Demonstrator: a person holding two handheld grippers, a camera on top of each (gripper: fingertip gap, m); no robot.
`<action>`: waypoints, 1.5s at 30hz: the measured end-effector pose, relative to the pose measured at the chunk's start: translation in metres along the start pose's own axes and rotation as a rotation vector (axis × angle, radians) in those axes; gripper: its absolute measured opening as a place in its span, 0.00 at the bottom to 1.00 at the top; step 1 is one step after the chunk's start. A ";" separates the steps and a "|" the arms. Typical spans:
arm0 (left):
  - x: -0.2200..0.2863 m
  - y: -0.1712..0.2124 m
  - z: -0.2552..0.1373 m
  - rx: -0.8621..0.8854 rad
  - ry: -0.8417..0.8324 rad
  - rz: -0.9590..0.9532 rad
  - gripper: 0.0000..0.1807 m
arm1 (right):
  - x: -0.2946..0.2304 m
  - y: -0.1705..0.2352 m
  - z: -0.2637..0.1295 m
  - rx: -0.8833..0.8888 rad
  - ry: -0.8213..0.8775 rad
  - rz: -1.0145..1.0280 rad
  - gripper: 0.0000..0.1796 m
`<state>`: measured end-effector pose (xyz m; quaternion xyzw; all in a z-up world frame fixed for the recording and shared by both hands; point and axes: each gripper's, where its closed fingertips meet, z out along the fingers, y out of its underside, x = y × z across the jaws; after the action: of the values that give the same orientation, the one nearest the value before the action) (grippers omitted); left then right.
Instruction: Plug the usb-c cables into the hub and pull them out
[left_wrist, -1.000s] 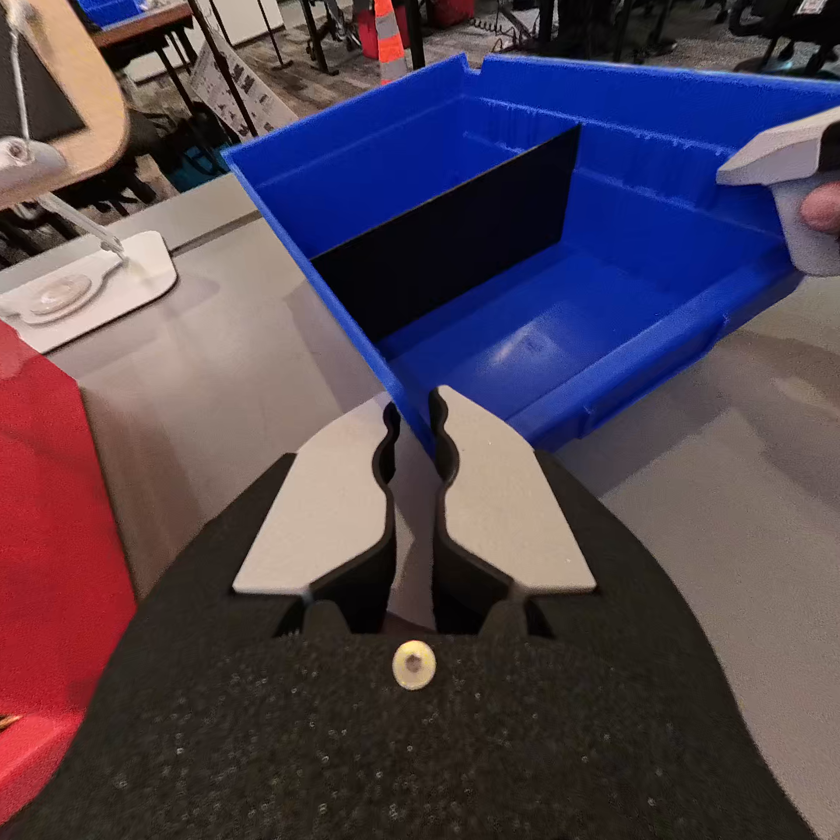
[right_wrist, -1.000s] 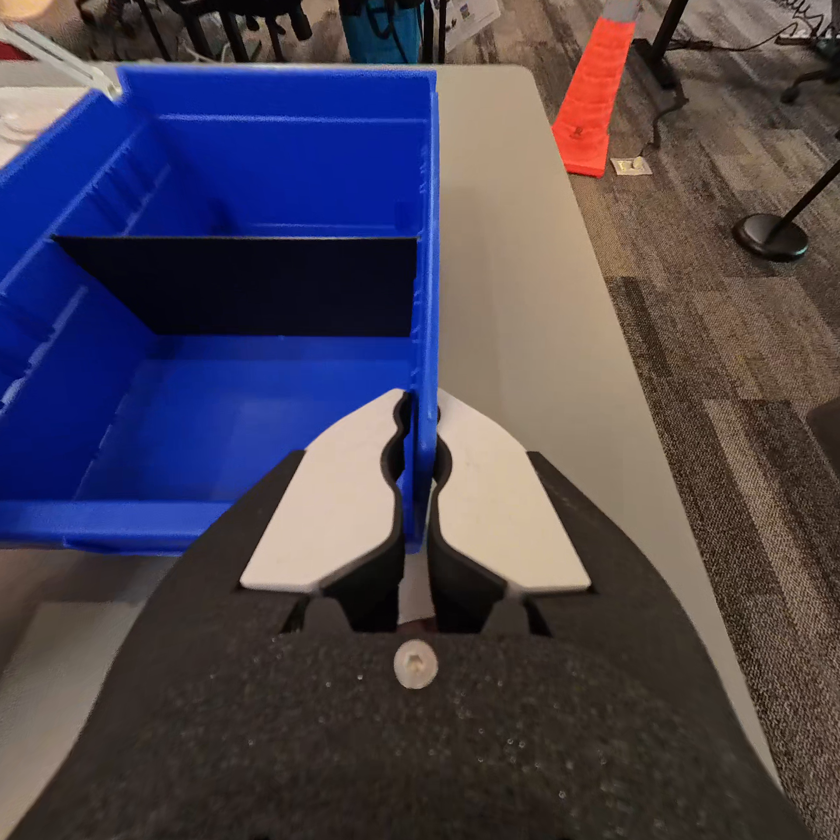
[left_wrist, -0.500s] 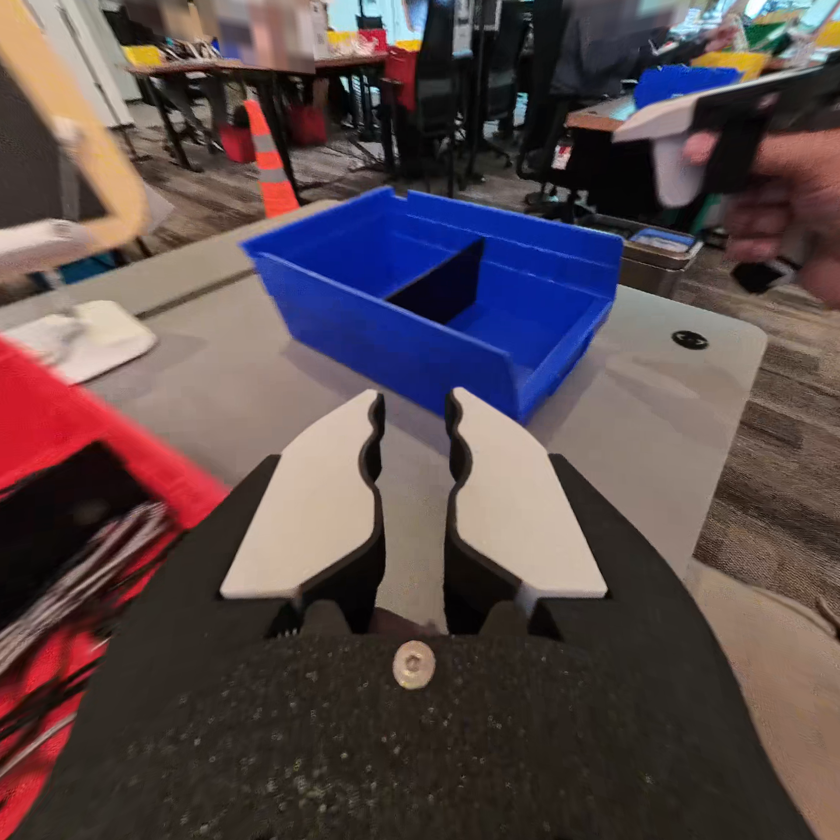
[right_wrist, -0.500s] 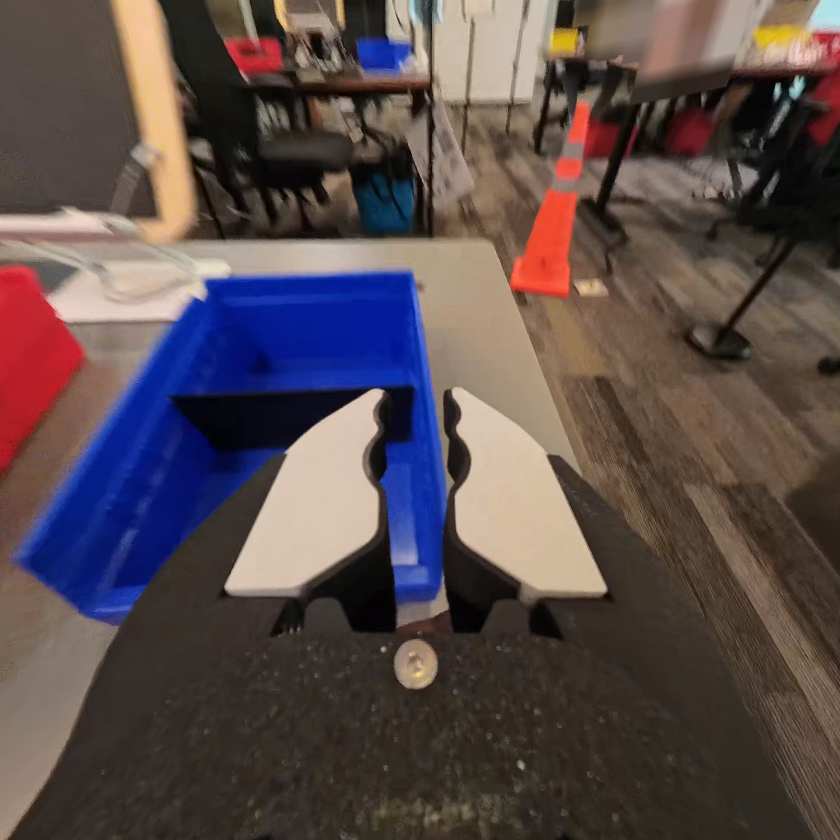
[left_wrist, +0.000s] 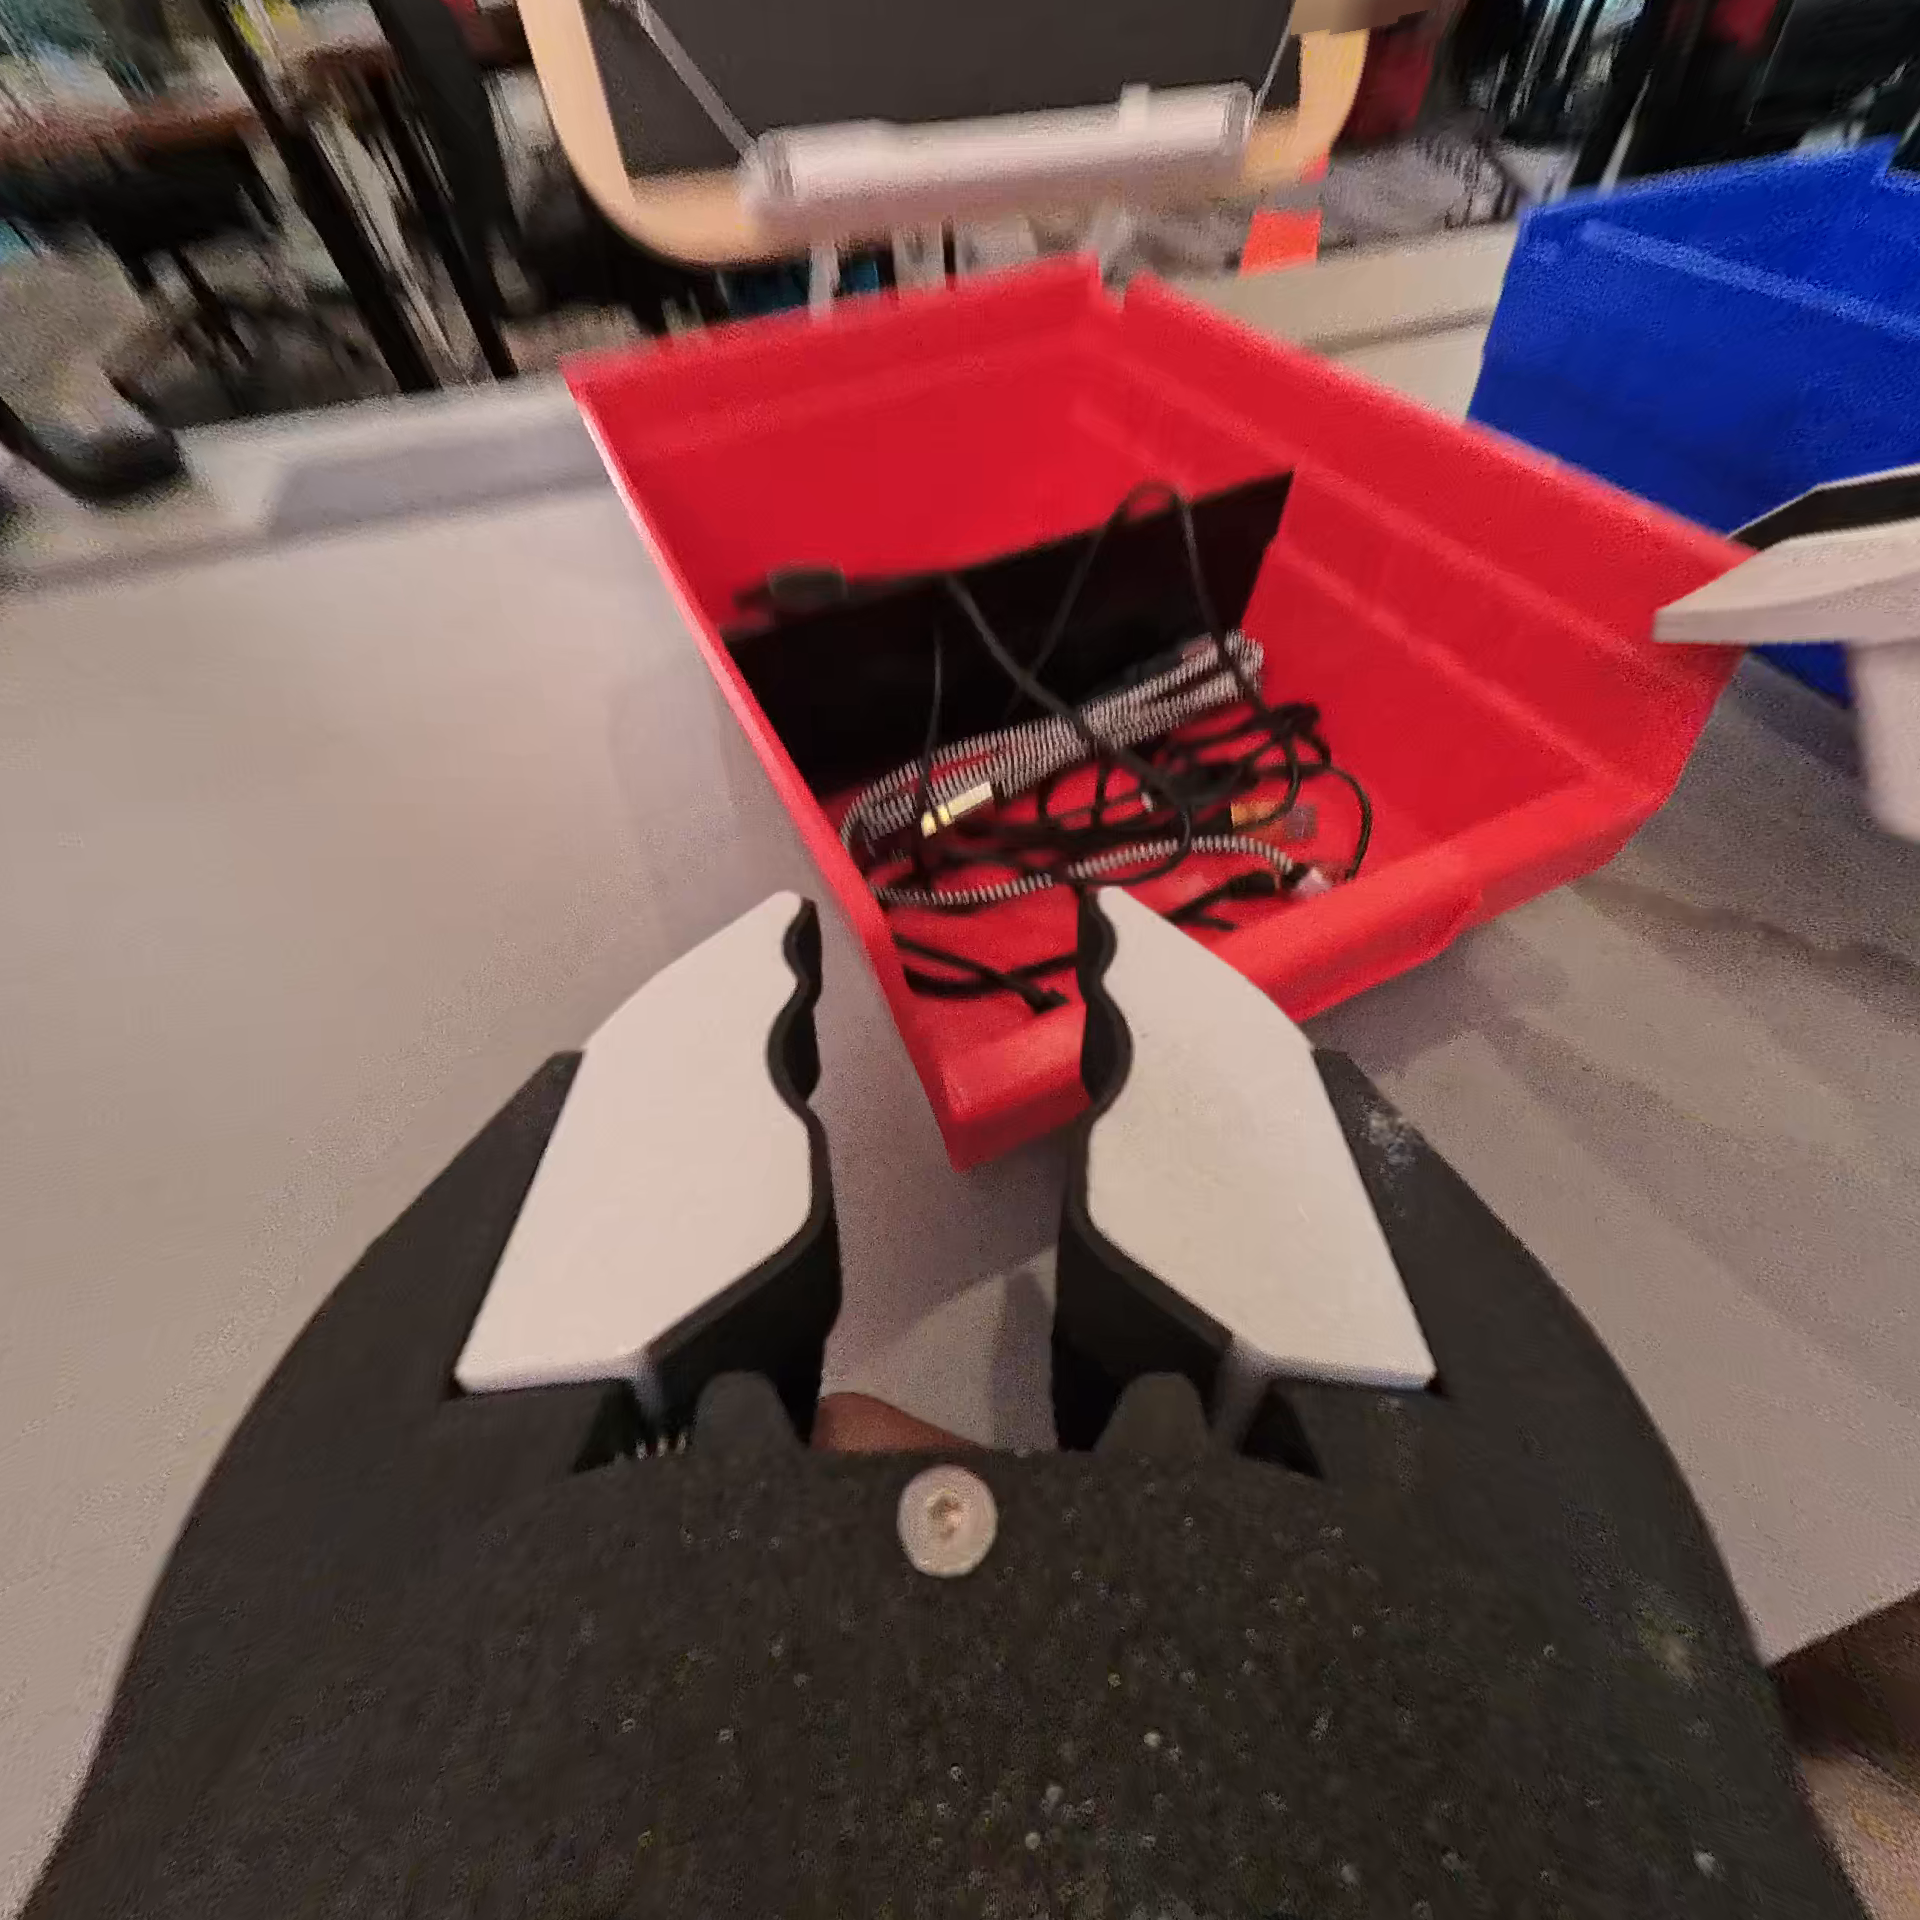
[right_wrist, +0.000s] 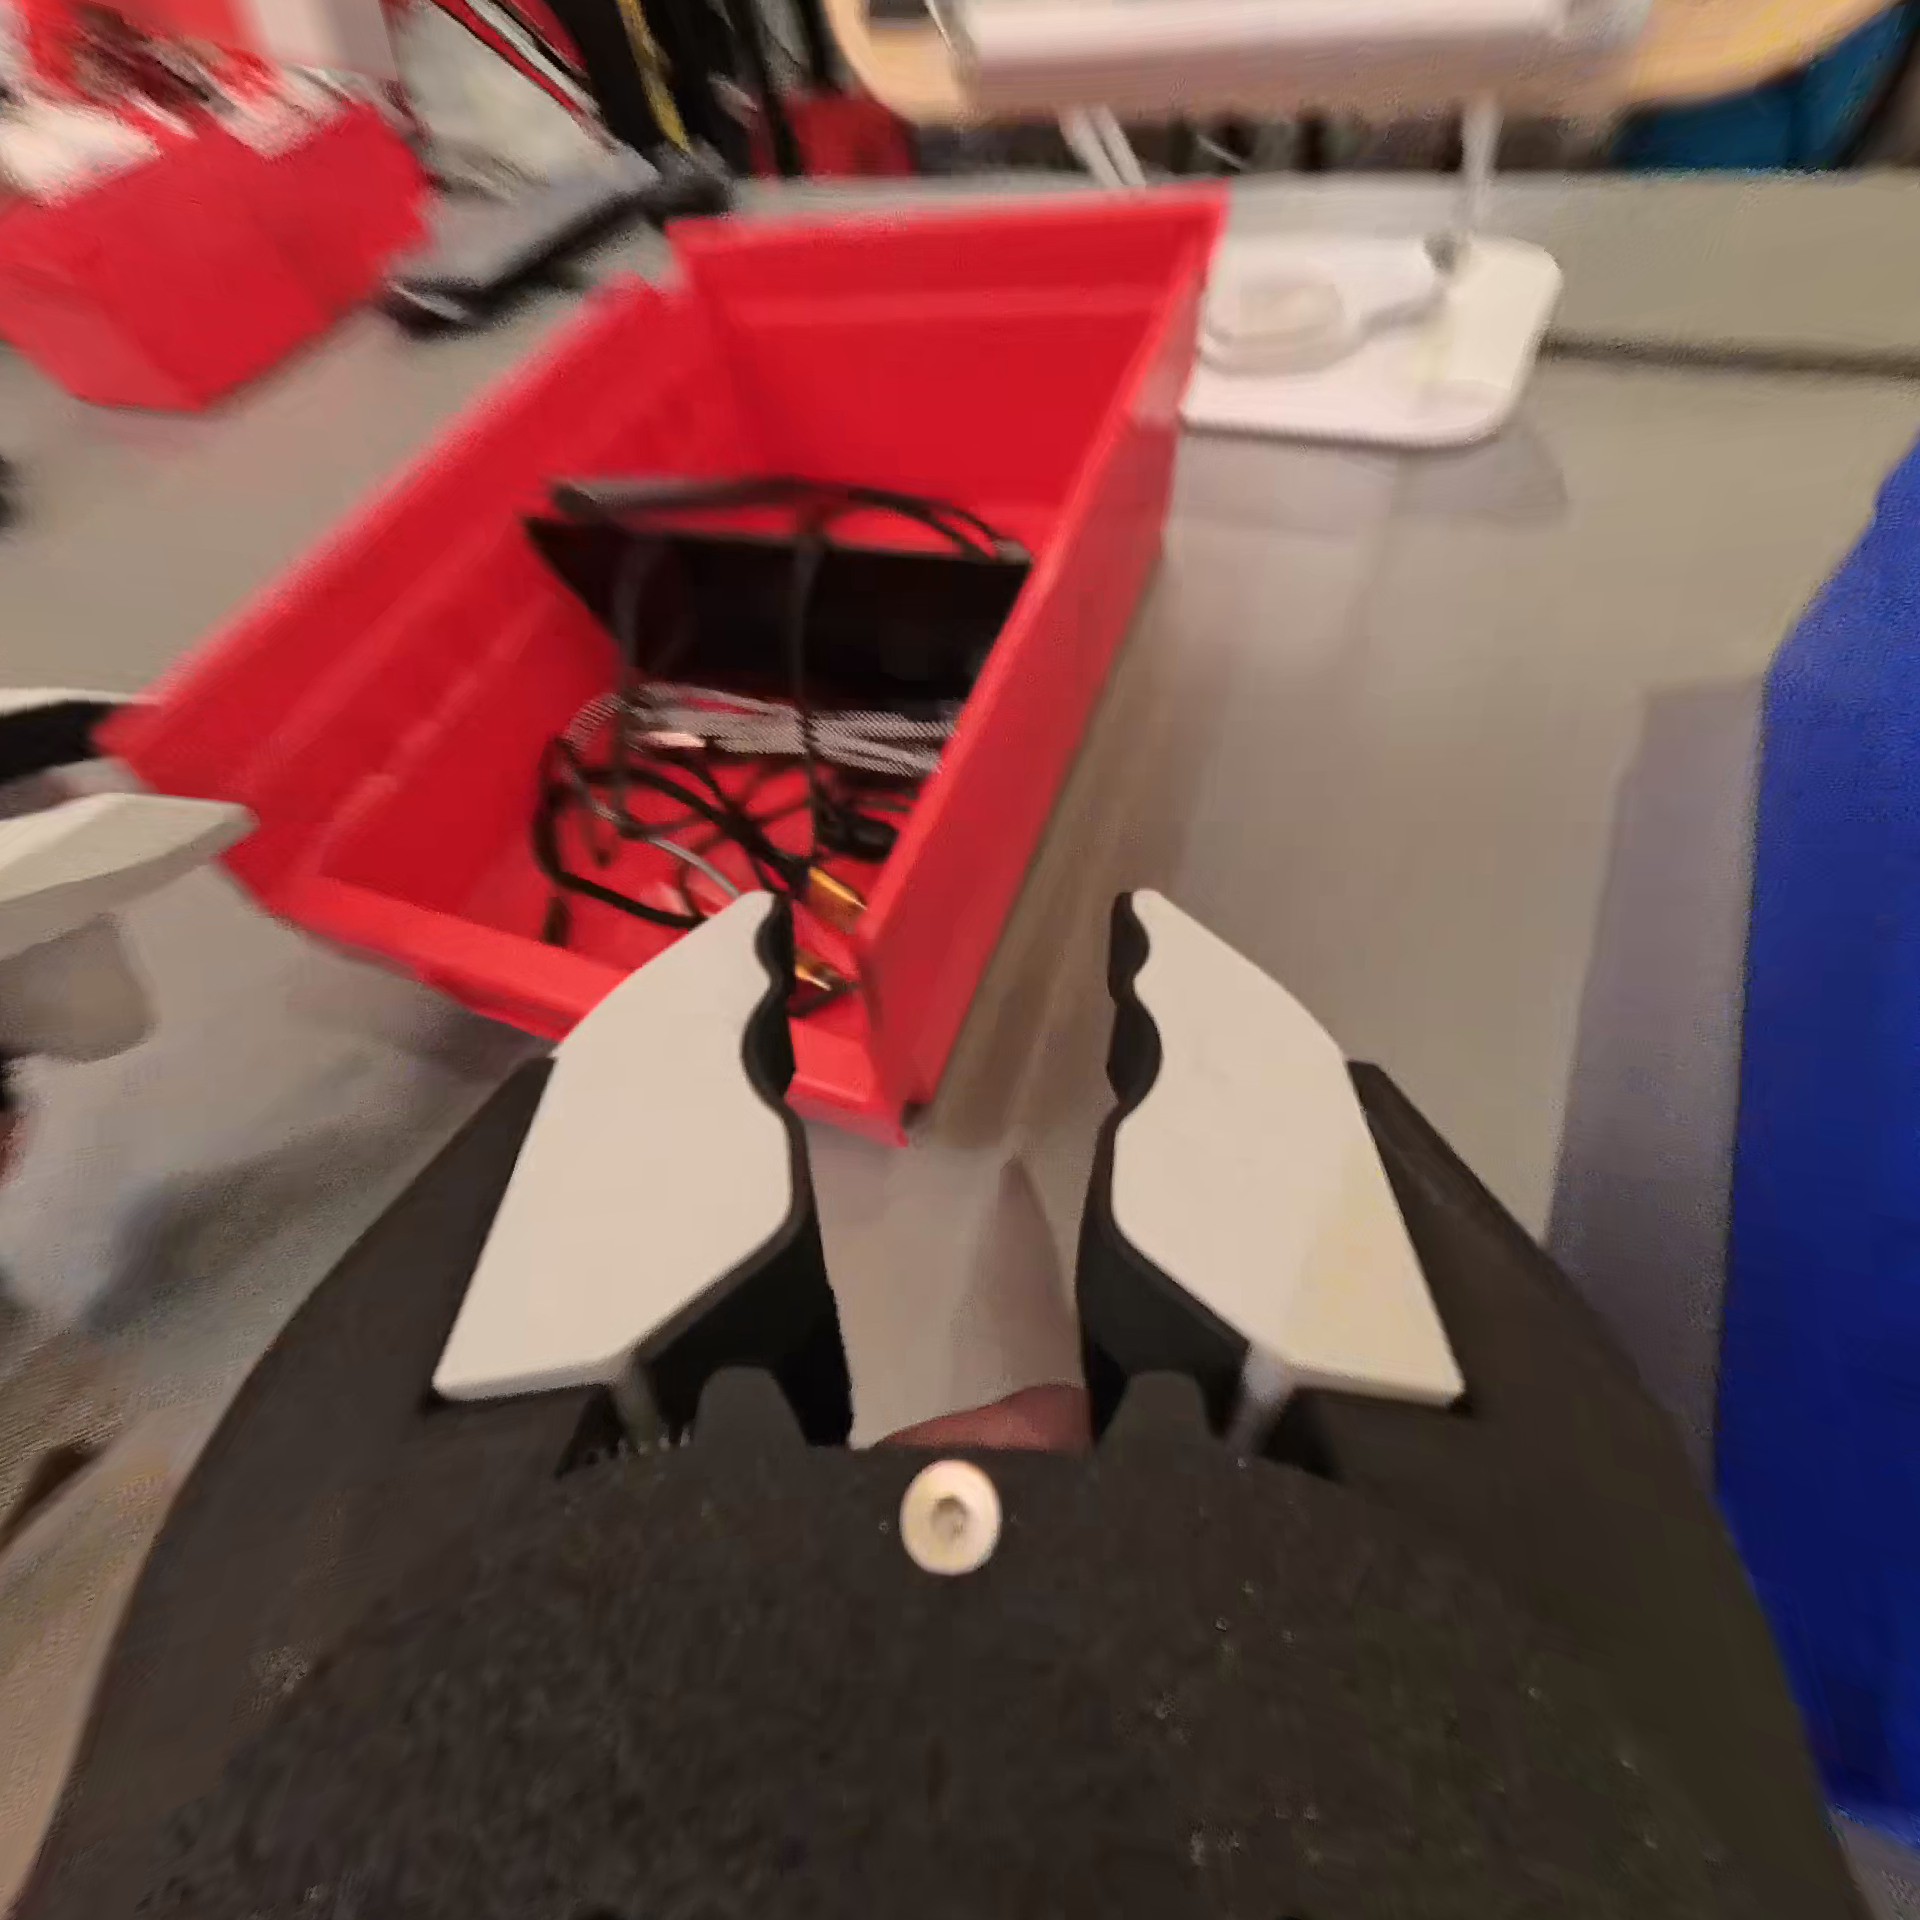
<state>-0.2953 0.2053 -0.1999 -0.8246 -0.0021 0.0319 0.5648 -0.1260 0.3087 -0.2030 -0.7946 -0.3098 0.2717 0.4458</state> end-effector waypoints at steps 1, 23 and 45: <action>0.001 0.010 0.006 -0.049 0.011 -0.031 0.26 | 0.004 0.010 0.009 -0.027 0.069 0.001 0.31; -0.168 0.016 -0.015 -0.100 -0.199 -0.078 0.02 | -0.144 -0.023 0.081 0.103 0.282 -0.113 0.02; -0.251 0.001 -0.053 0.058 -0.407 0.026 0.14 | -0.187 0.019 0.028 -0.028 -0.355 -0.174 0.15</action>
<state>-0.5430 0.1454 -0.1689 -0.7845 -0.1047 0.2052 0.5758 -0.2644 0.1788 -0.2039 -0.7104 -0.4548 0.3639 0.3949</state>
